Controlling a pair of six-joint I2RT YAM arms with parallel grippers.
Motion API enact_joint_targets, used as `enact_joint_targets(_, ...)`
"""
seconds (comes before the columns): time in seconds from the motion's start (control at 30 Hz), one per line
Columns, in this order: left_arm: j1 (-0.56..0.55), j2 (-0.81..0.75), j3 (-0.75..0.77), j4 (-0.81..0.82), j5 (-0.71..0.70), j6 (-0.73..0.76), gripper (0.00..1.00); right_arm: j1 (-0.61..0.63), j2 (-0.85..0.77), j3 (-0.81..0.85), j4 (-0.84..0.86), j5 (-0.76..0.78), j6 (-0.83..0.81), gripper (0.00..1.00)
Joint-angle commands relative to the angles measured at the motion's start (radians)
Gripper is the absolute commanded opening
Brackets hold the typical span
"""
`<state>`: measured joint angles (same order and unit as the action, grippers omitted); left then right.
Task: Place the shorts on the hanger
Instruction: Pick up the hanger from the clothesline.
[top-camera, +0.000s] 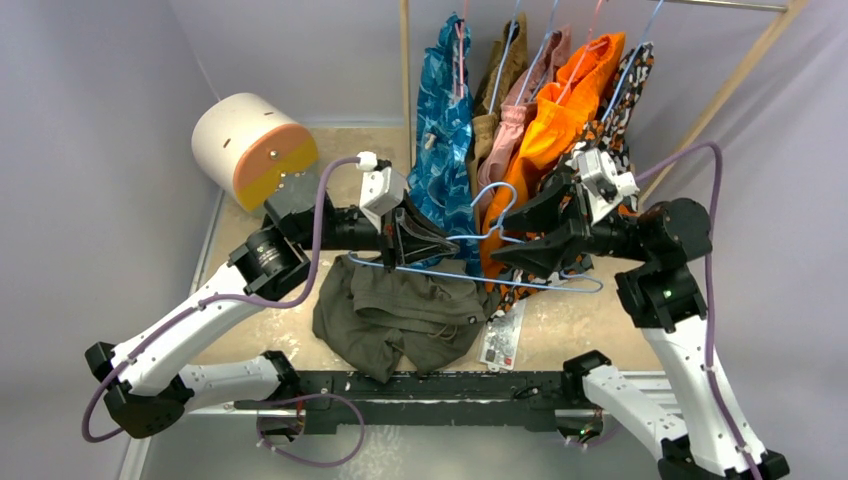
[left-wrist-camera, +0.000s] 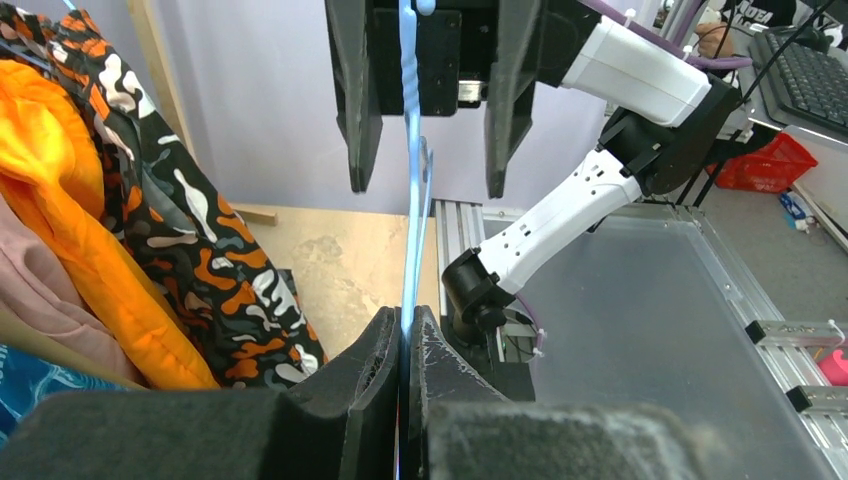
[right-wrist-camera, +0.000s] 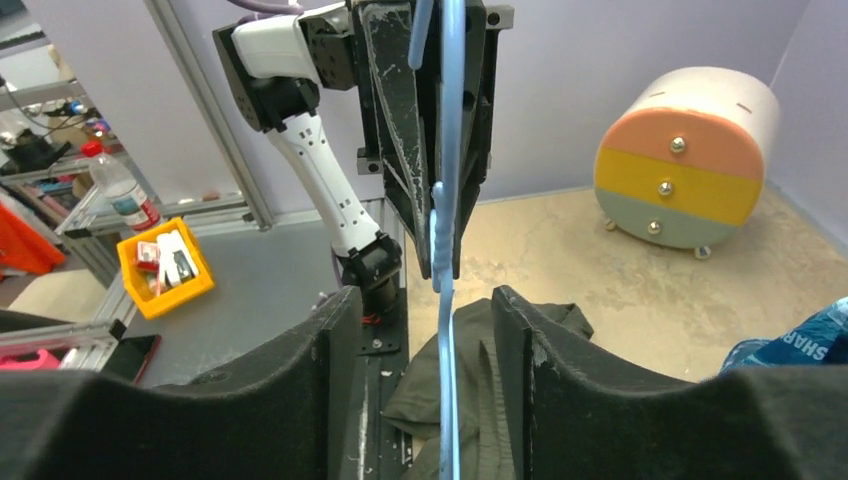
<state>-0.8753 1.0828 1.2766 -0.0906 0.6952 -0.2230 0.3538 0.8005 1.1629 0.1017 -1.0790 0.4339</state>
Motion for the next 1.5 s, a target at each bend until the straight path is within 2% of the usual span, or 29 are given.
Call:
enact_joint_targets(0.0,0.002,0.004,0.020,0.098,0.018,-0.024,0.00,0.015,0.033,0.026,0.078,-0.036,0.061,0.47)
enact_joint_targets(0.07,0.001,0.004,0.021,0.104,0.015,-0.025,0.00,0.018,0.035,0.030,0.077,-0.038,0.061,0.42)
enact_joint_targets(0.17,0.002,0.003,0.021,0.103,0.015,-0.026,0.00,0.022,0.037,0.035,0.067,-0.038,0.055,0.41)
enact_joint_targets(0.27,0.002,0.005,0.022,0.098,0.016,-0.023,0.00,0.022,0.038,0.035,0.070,-0.036,0.057,0.49)
enact_joint_targets(0.53,0.001,0.020,0.033,0.065,0.016,-0.002,0.00,0.030,0.056,0.055,0.081,-0.042,0.060,0.53)
enact_joint_targets(0.6,0.002,0.022,0.033,0.065,0.015,-0.002,0.00,0.033,0.060,0.052,0.081,-0.042,0.057,0.47)
enact_joint_targets(0.73,0.002,0.027,0.033,0.068,0.017,-0.003,0.00,0.040,0.062,0.045,0.081,-0.047,0.054,0.28)
enact_joint_targets(0.8,0.001,0.027,0.036,0.072,0.015,-0.004,0.00,0.042,0.060,0.044,0.073,-0.044,0.048,0.28)
enact_joint_targets(0.9,0.002,0.027,0.041,0.072,0.014,-0.004,0.00,0.043,0.055,0.043,0.041,-0.032,0.026,0.37)
enact_joint_targets(1.0,0.002,0.024,0.044,0.072,0.011,-0.003,0.00,0.043,0.050,0.041,0.005,-0.012,0.004,0.36)
enact_joint_targets(1.13,0.002,0.025,0.041,0.071,0.009,-0.005,0.00,0.043,0.047,0.037,-0.004,-0.005,0.005,0.19)
enact_joint_targets(1.2,0.001,0.023,0.039,0.071,0.006,-0.004,0.00,0.043,0.049,0.041,-0.002,-0.004,0.008,0.03)
enact_joint_targets(1.23,0.001,0.022,0.039,0.071,0.005,-0.004,0.00,0.043,0.050,0.044,-0.002,-0.005,0.009,0.00)
enact_joint_targets(1.4,0.001,0.018,0.034,0.060,-0.007,0.002,0.00,0.043,0.042,0.049,-0.007,0.014,-0.003,0.00)
enact_joint_targets(1.43,0.002,0.014,0.032,0.048,-0.018,0.007,0.04,0.043,0.038,0.050,-0.015,0.029,-0.009,0.00)
enact_joint_targets(1.47,0.001,0.009,0.029,0.034,-0.032,0.011,0.18,0.043,0.031,0.050,-0.030,0.055,-0.027,0.00)
